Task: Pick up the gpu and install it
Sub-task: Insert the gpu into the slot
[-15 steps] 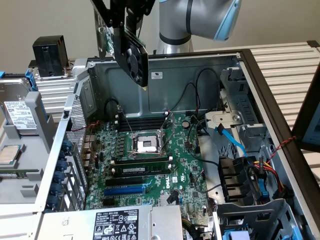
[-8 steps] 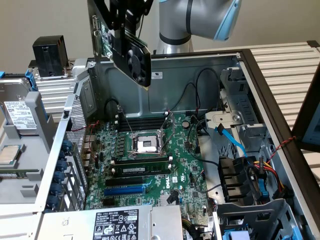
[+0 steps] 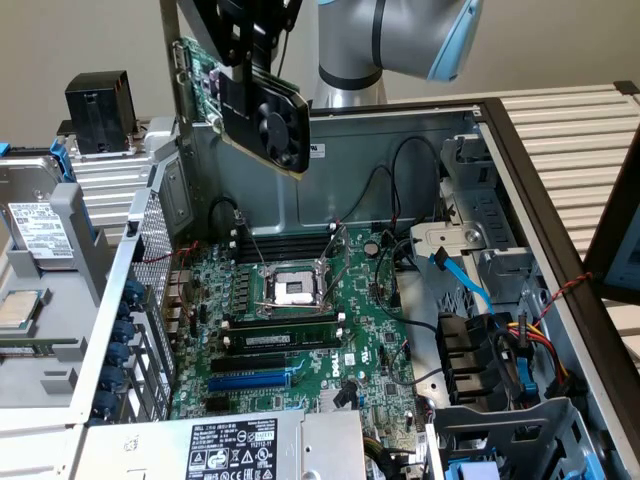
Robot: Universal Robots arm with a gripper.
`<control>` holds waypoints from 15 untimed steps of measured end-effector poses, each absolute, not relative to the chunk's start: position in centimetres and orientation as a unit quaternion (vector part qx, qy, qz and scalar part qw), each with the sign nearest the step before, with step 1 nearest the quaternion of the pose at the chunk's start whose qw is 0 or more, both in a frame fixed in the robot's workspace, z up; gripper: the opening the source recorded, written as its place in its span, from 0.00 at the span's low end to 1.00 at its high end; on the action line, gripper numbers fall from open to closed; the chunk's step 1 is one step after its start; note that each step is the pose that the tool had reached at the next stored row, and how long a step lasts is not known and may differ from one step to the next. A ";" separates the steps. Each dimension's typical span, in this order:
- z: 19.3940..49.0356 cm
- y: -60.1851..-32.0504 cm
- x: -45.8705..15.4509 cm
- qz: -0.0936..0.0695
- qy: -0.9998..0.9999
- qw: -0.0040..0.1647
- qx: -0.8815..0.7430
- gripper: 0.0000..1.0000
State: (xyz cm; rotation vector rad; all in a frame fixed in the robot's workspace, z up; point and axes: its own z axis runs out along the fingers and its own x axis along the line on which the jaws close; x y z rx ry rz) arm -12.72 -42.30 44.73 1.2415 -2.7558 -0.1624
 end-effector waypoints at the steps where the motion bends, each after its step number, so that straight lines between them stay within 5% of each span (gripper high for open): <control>1: 44.7 -42.3 -12.7 -0.053 -0.905 0.057 0.418 0.27; 15: 44.6 -42.3 -12.7 -0.044 -0.845 0.061 0.530 0.27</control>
